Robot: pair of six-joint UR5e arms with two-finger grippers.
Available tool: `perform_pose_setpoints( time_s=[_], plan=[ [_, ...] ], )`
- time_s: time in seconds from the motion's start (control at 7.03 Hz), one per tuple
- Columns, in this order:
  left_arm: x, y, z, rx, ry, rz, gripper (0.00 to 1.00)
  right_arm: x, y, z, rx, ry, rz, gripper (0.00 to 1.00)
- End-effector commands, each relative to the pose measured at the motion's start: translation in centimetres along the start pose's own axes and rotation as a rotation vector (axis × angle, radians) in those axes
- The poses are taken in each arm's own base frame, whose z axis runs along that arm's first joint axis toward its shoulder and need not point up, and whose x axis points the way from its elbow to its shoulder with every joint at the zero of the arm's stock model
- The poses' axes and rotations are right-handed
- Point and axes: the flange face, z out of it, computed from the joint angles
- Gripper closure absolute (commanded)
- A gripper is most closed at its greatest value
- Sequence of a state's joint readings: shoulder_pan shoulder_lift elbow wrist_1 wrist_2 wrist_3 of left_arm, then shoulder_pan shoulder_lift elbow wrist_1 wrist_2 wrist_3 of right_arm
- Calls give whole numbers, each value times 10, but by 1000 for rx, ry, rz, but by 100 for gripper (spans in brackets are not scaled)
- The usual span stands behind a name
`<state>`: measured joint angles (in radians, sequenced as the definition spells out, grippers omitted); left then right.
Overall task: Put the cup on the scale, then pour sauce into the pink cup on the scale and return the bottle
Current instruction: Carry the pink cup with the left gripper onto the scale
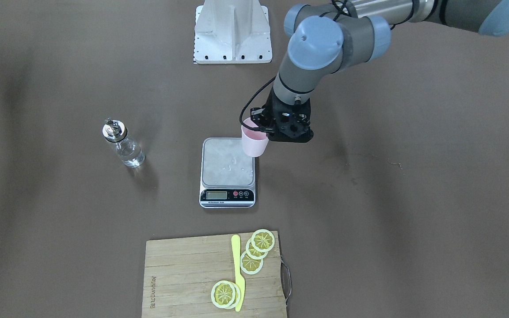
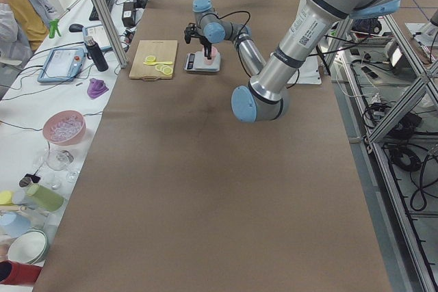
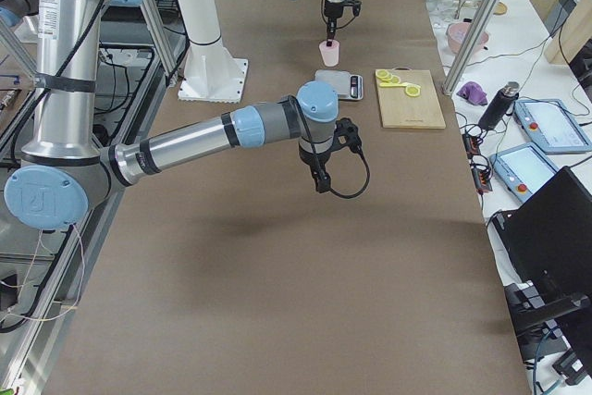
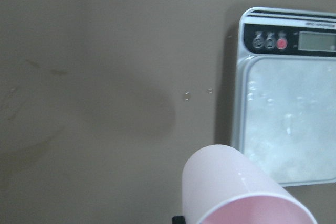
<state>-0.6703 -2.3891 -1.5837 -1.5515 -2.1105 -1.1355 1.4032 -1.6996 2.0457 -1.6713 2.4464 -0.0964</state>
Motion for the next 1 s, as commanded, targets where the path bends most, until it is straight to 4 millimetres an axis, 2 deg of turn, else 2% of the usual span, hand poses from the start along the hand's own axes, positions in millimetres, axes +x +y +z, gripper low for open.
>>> perform_pose_setpoints(
  time_s=[0.0,0.43,0.57,0.71,0.85],
  plan=[
    [39,-16,10,4,-18,-17,100,-2,-1,1,0,-1,-6,0],
    [50,3,39,3,-33,14,100,-3,-2,1,-1,-2,-9,0],
    [52,5,41,14,-27,26,100,-3,-2,1,-1,-2,-9,0],
    [51,5,45,16,-20,31,79,-4,-2,4,-7,-6,-14,0],
    [52,5,45,20,-11,38,26,-13,-11,6,-6,-34,-34,0]
  ],
)
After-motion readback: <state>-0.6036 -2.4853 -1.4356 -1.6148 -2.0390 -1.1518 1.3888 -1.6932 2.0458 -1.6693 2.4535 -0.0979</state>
